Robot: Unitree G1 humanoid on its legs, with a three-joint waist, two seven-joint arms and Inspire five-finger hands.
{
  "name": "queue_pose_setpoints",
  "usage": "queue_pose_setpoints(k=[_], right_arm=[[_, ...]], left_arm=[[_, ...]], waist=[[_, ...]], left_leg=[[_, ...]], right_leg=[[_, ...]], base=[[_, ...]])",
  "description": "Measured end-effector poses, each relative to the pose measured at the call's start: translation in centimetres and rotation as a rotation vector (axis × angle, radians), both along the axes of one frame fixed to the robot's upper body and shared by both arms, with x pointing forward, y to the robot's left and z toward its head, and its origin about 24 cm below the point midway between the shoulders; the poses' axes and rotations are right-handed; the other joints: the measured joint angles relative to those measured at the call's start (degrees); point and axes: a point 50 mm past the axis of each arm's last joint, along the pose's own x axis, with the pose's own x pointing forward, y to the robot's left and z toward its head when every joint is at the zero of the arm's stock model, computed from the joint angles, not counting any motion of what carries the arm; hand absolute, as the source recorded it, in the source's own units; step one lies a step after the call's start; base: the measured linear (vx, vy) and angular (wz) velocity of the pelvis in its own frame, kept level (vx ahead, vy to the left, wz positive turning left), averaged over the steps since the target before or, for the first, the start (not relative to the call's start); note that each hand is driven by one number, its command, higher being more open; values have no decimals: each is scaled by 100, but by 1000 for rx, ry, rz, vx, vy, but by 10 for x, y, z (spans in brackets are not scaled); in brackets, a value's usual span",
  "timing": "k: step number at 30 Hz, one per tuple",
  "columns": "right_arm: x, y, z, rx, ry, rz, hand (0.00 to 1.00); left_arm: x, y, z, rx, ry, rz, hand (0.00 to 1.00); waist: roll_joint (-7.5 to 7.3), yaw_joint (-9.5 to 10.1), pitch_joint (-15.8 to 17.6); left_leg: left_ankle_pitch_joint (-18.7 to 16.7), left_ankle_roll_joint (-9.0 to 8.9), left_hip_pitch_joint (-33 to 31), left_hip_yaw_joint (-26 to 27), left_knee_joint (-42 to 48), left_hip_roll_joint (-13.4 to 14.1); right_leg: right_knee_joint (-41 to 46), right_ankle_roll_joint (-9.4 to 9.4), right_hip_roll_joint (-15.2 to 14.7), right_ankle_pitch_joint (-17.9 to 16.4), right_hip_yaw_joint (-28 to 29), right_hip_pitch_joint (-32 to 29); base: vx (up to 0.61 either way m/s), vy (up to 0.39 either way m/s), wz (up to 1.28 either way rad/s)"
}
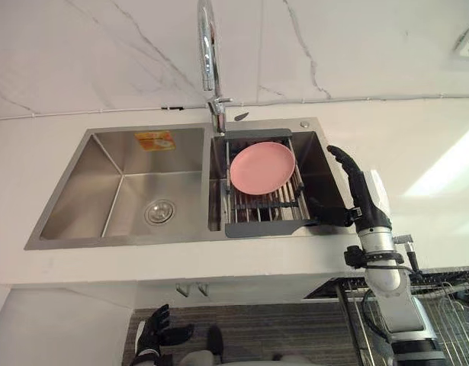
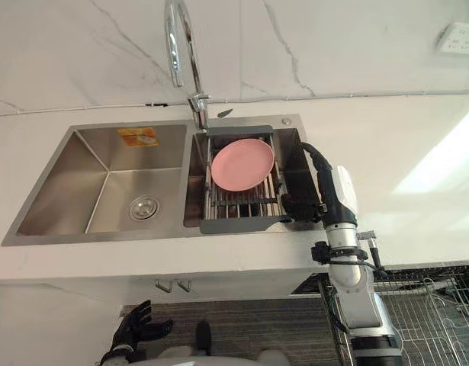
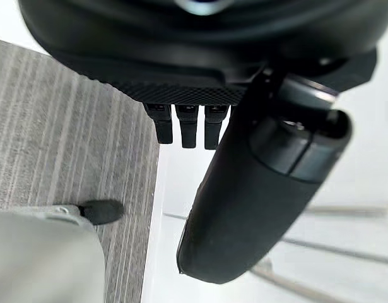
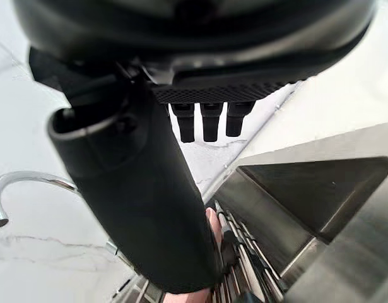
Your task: Walk over to the sink, pick up the cup, carry it to the dishwasher, place the cup inside the dishwasher, then close the dishwasher door
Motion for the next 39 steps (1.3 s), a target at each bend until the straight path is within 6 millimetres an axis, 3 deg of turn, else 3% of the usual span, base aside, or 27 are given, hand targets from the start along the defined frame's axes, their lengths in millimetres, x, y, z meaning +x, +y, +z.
queue_pose_setpoints(k=[17, 26, 27, 36, 39], right_arm=[[41, 15, 9, -261, 18, 103, 90], [54, 17, 25, -422, -42, 66, 90], [56, 17, 27, -433, -55, 57, 30], [66, 21, 38, -530, -131, 16, 30], [67, 32, 39, -570, -149, 80, 30]], left_arm=[[4, 12, 6, 27, -42, 38, 90], [17, 3, 9, -1, -98, 48, 90], [18, 3, 10, -2, -102, 60, 90], [24, 4, 12, 7, -117, 74, 90], [28, 4, 13, 6, -131, 75, 90]], waist=[[-156, 121, 333], [-148, 124, 537], [-148, 126, 570], [-136, 130, 671], [-122, 157, 680]], left_leg=[[35, 50, -217, -142, 25, -101], [127, 74, -416, -153, 21, -67], [136, 82, -444, -153, 21, -56], [192, 56, -665, -155, -1, 15], [195, 52, -689, -156, -1, 35]], right_leg=[[34, 37, -89, -21, -178, -139], [256, 28, -62, -20, -188, -457], [285, 23, -53, -15, -190, -491], [377, -37, -10, 30, -270, -743], [385, -47, 5, 37, -302, -762]], base=[[1, -2, 5], [-64, 10, 1], [-97, 18, 1], [-49, 4, 1], [-15, -11, 5]])
